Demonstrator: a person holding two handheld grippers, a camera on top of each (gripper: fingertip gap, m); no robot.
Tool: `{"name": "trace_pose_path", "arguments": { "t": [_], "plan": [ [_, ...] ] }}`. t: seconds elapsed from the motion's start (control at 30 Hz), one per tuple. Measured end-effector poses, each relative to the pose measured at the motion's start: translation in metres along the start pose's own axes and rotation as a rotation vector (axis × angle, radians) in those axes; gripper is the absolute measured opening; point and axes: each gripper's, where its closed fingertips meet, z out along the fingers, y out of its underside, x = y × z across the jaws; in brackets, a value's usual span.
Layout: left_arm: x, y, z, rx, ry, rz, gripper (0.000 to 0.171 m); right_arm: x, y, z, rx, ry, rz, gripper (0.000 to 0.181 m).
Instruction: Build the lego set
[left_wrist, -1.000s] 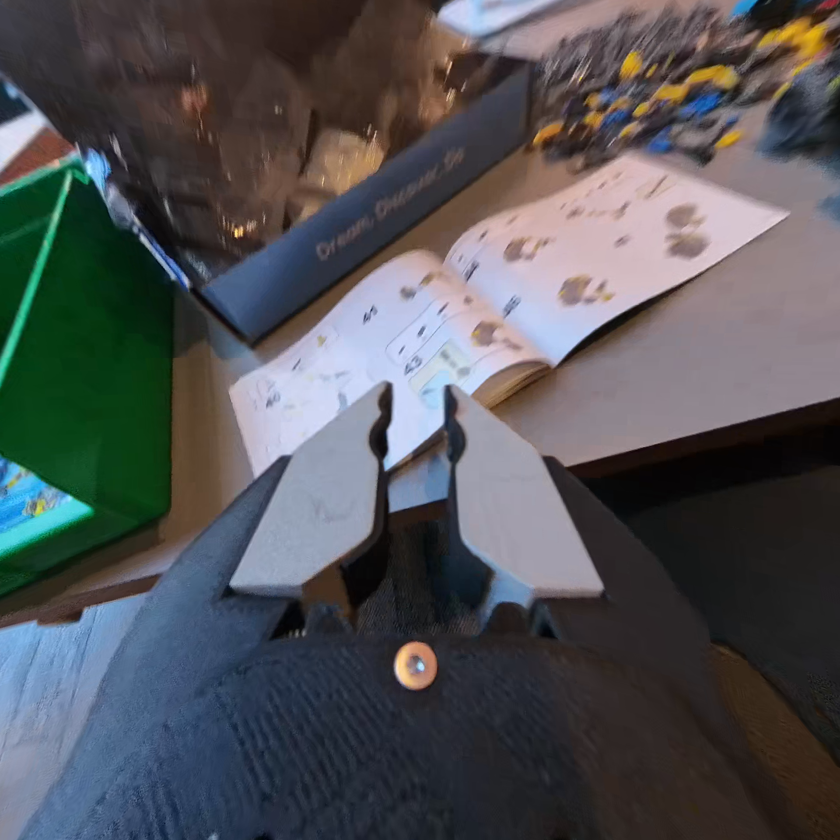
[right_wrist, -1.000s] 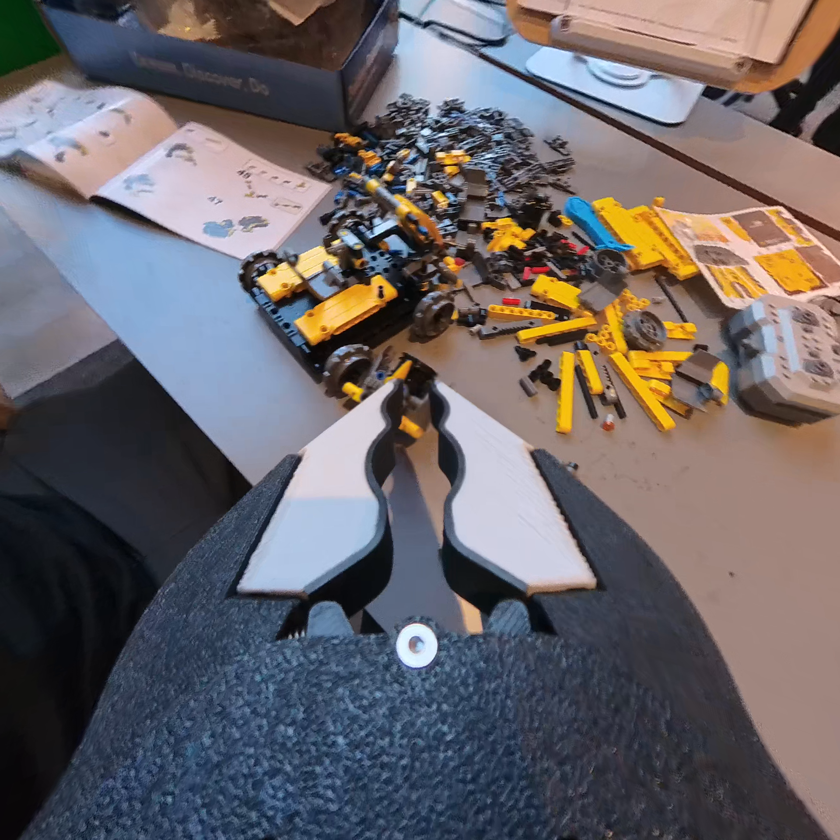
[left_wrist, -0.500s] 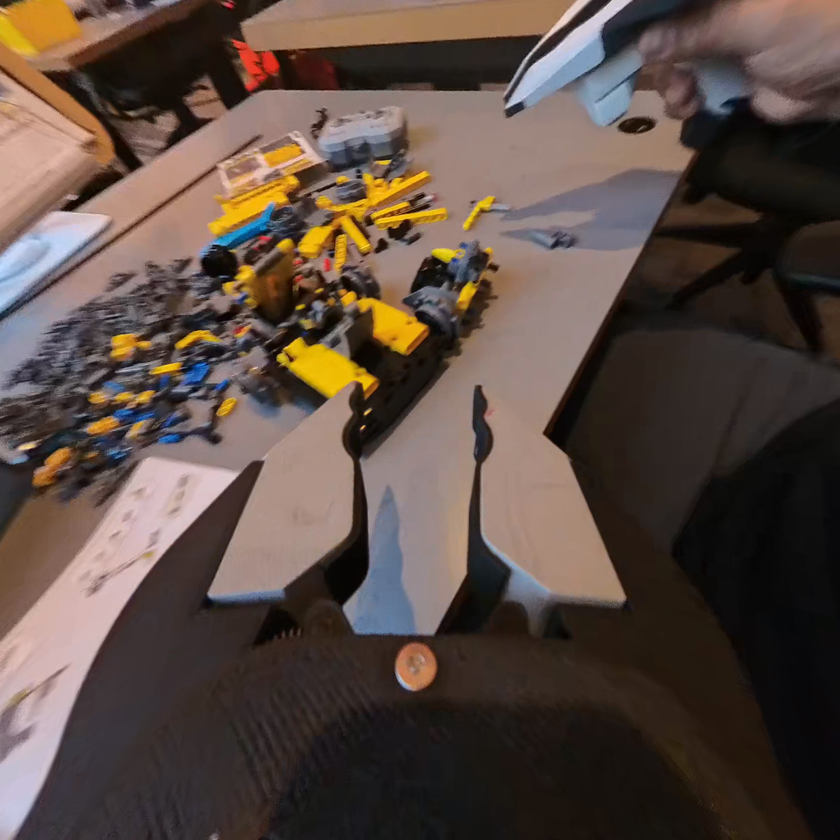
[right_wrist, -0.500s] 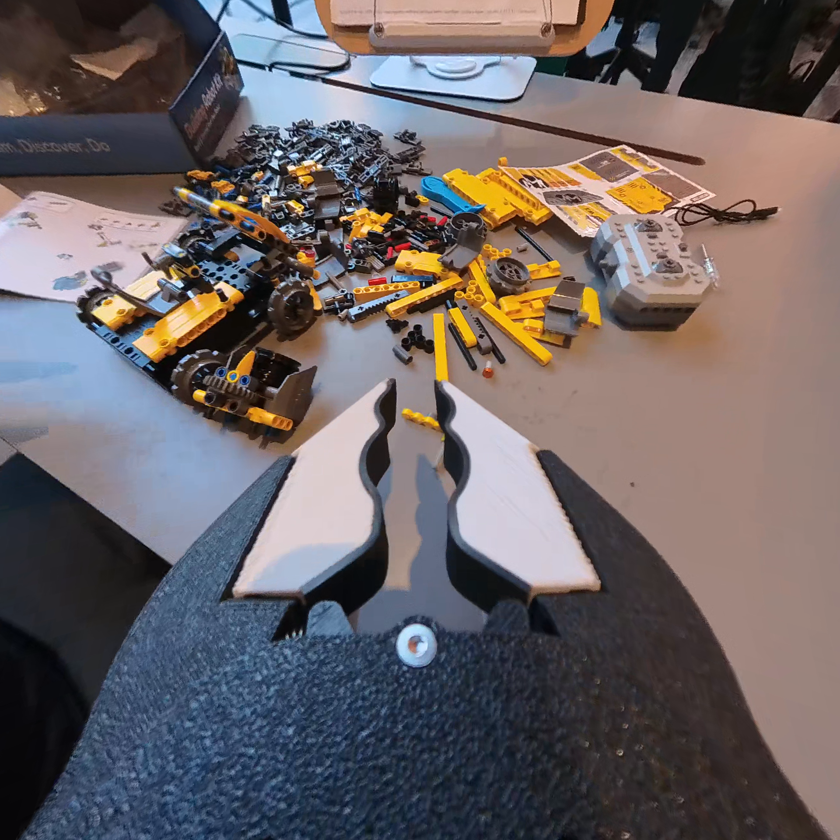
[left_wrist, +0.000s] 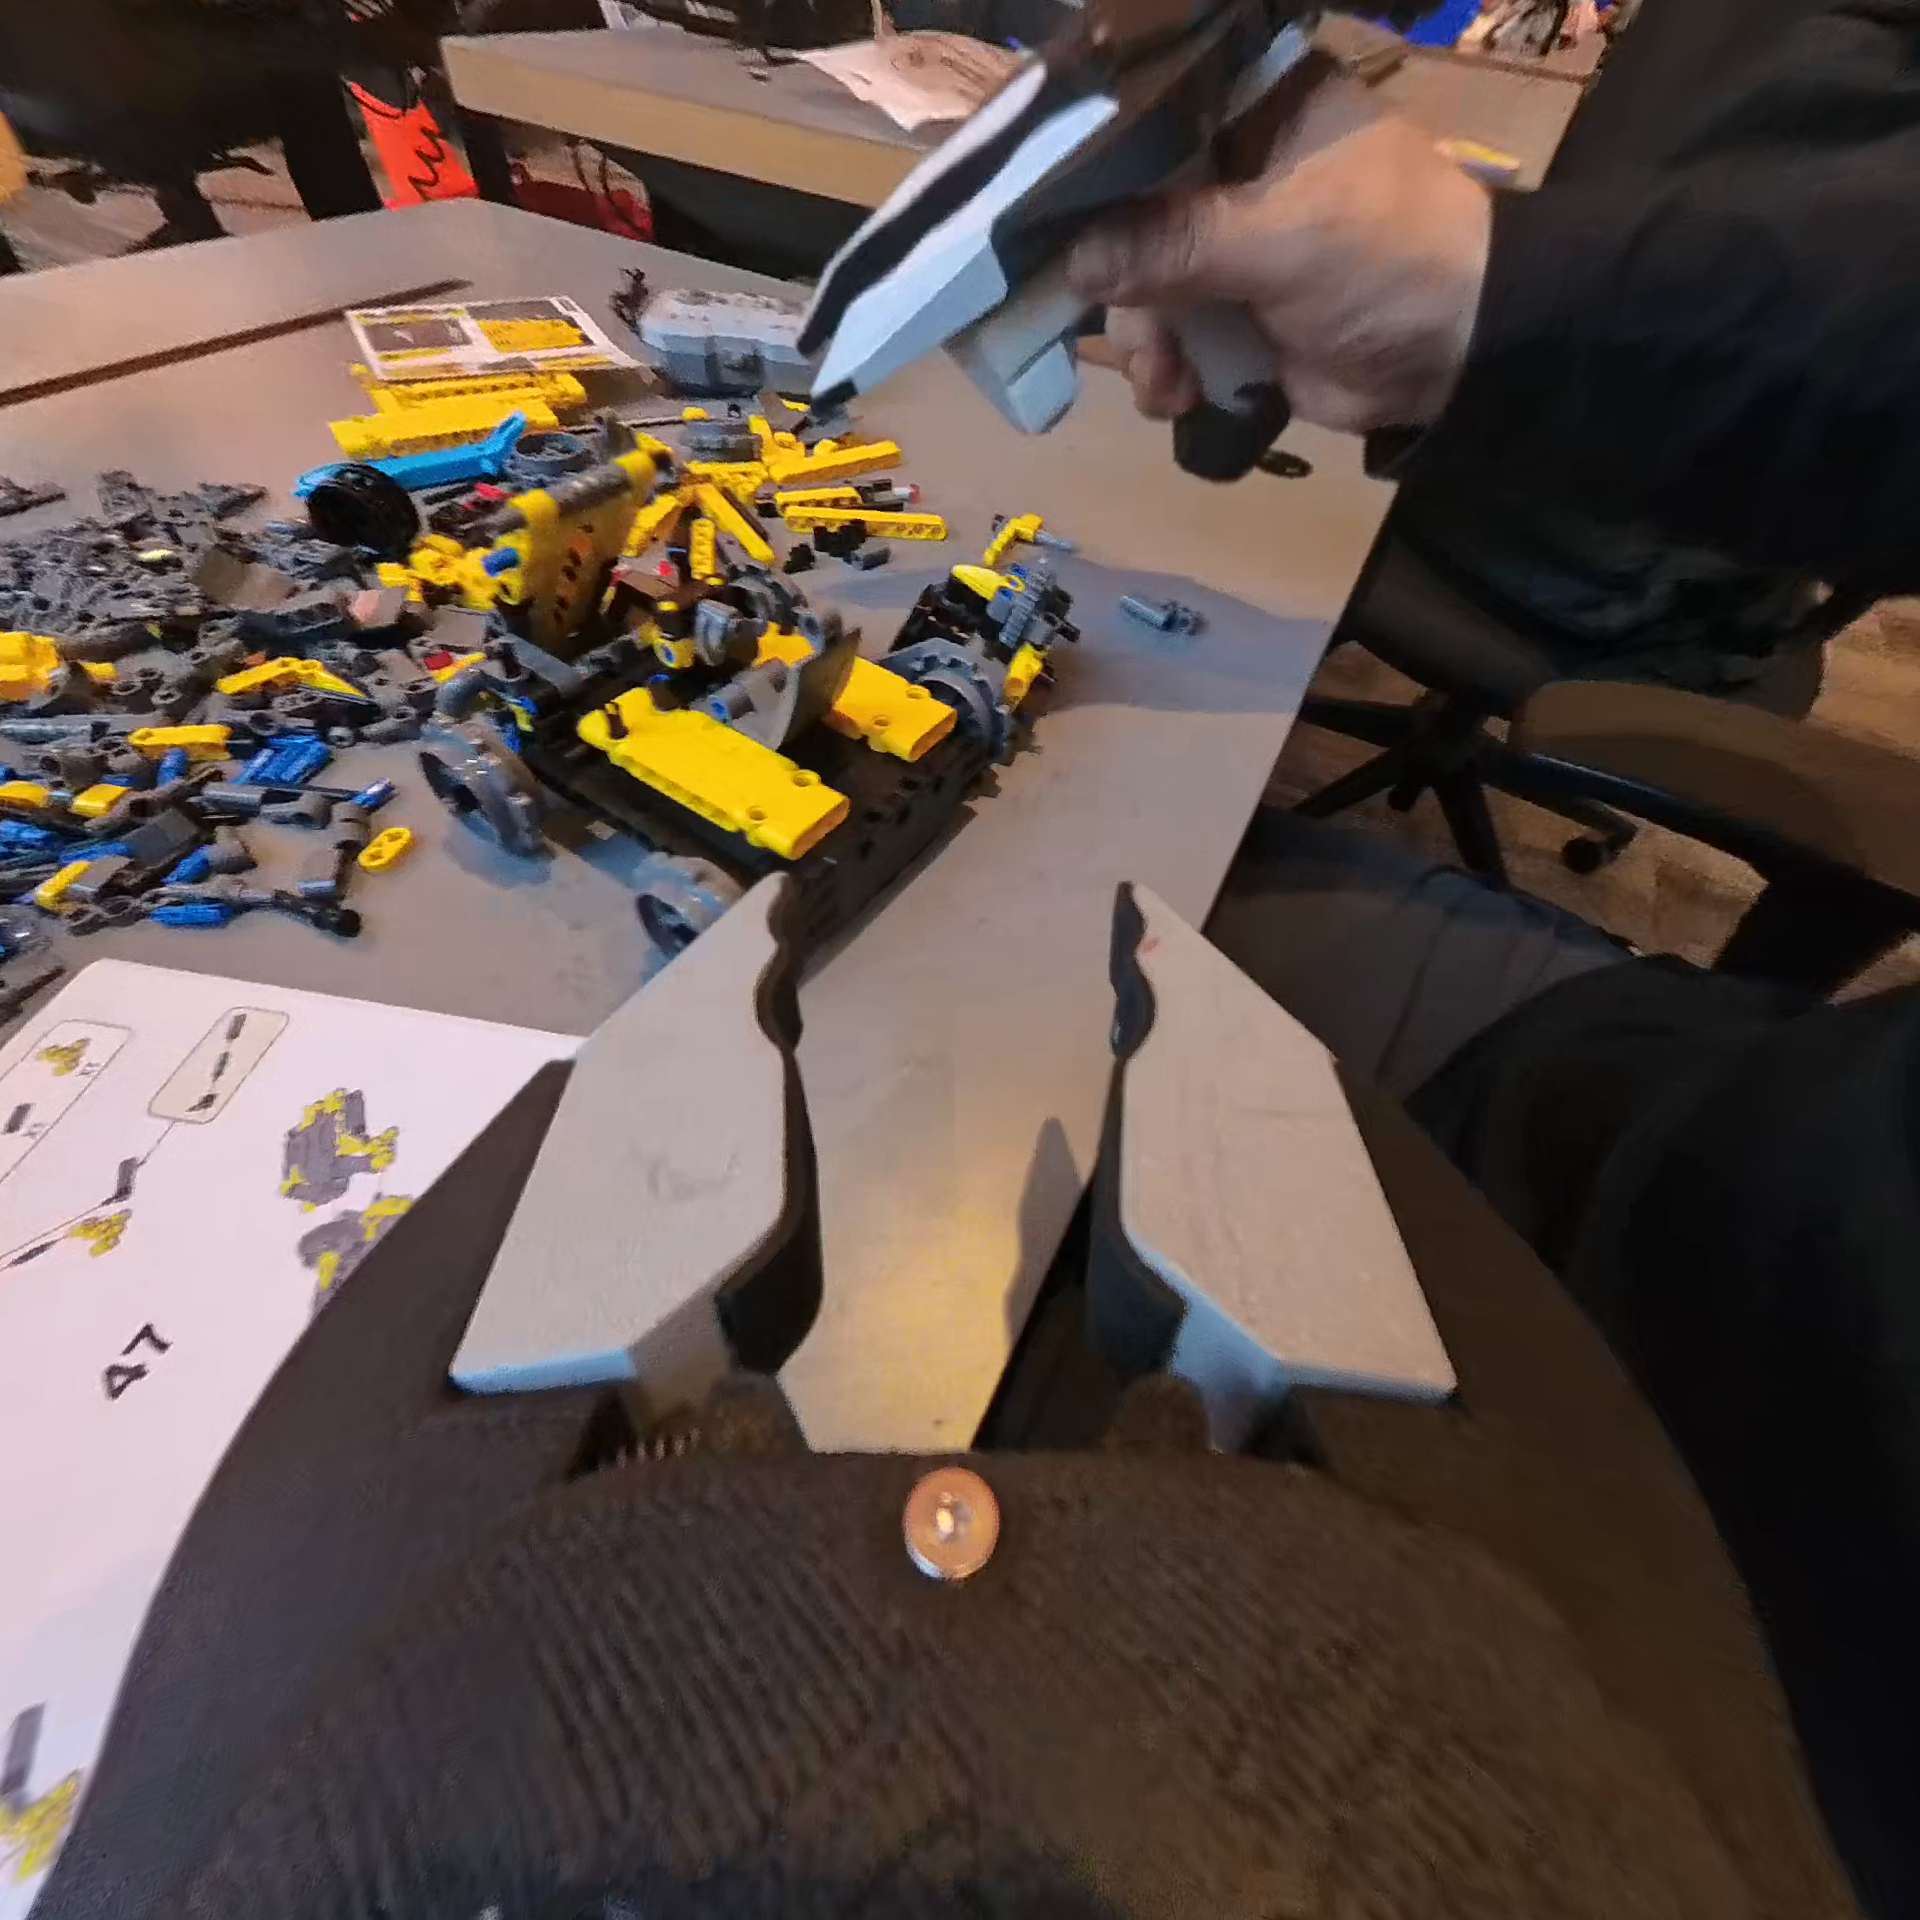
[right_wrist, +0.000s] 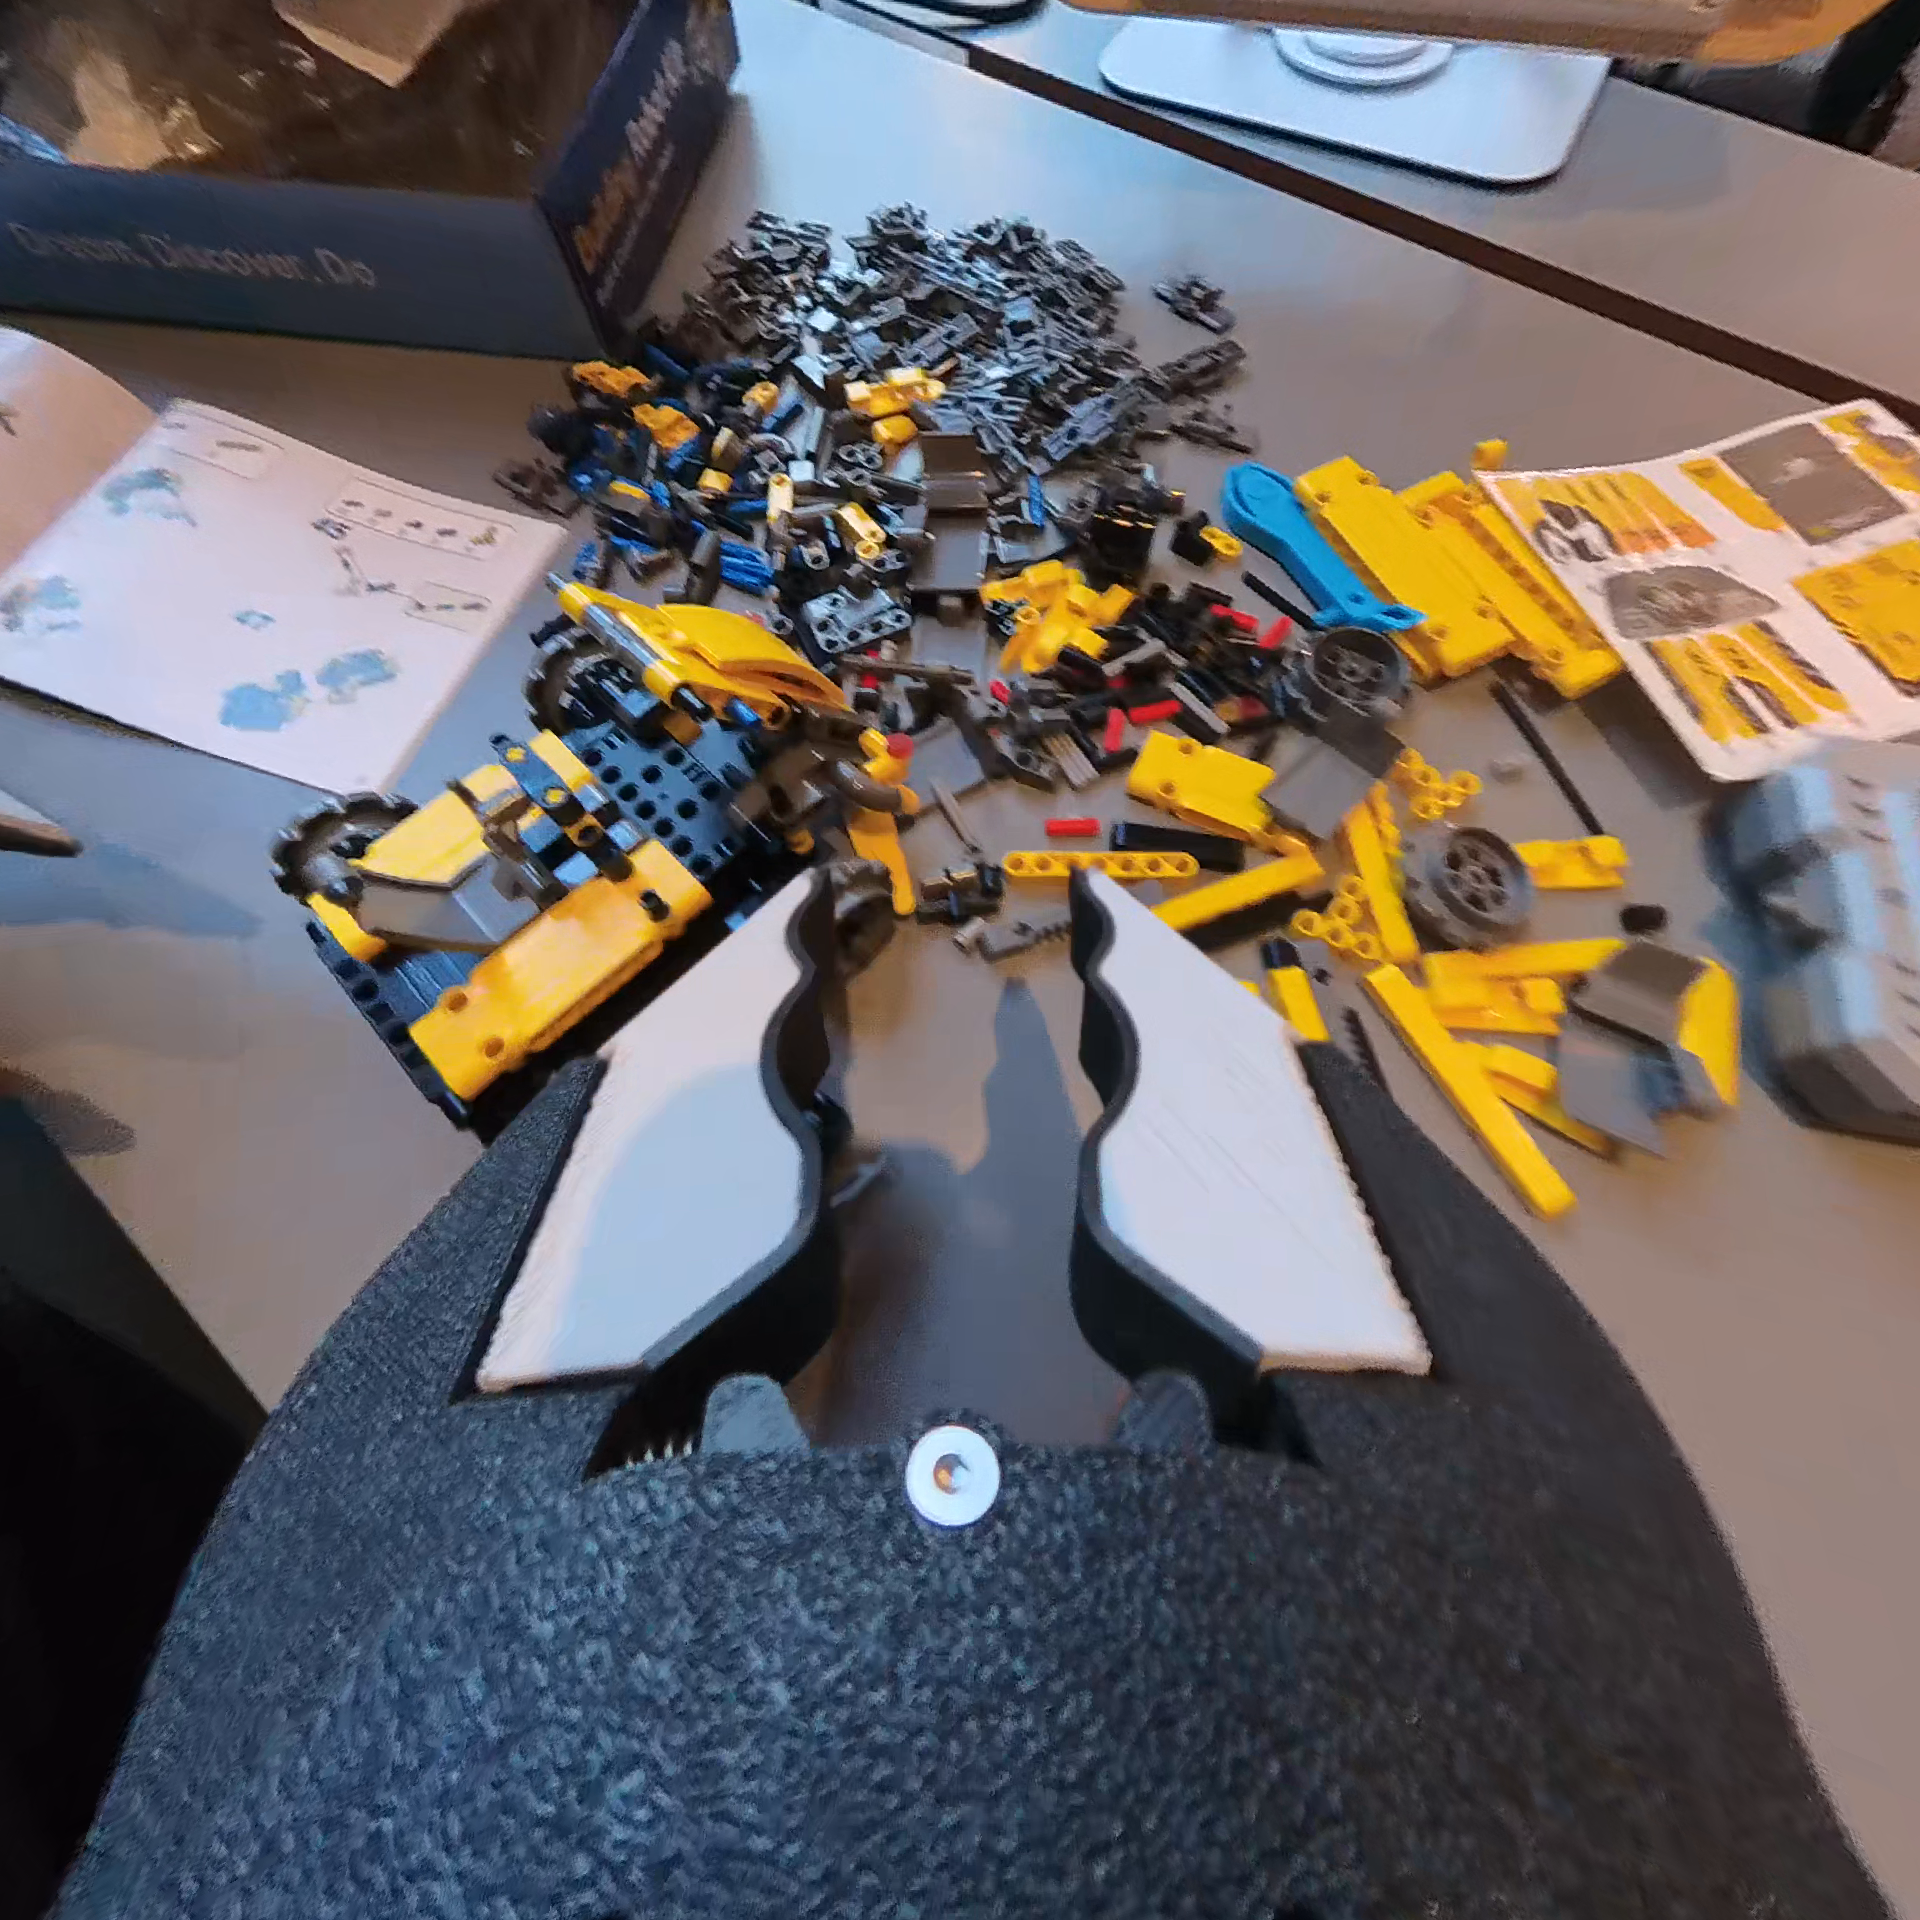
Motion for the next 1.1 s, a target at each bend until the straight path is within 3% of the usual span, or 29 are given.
{"name": "trace_pose_path", "arguments": {
  "t": [0.13, 0.27, 0.47, 0.77, 1.1],
  "plan": [
    [-0.015, 0.005, -0.003, 0.002, -0.049, -0.035, 0.058, -0.015, 0.001, 0.011, 0.054, -0.044, -0.004, 0.044],
    [-0.027, 0.021, -0.003, -0.058, -0.123, -0.066, 0.055, -0.019, 0.000, -0.004, 0.131, -0.088, 0.008, 0.039],
    [-0.040, 0.008, 0.000, -0.065, -0.240, -0.053, 0.049, 0.011, 0.013, -0.032, 0.200, -0.043, -0.008, 0.035],
    [-0.063, 0.013, 0.016, -0.084, -0.340, -0.177, 0.045, 0.038, 0.041, -0.053, 0.208, -0.014, -0.048, 0.026],
    [-0.097, -0.023, 0.016, -0.028, -0.337, -0.199, 0.042, 0.047, 0.055, -0.053, 0.186, 0.007, -0.090, 0.023]
  ]
}}
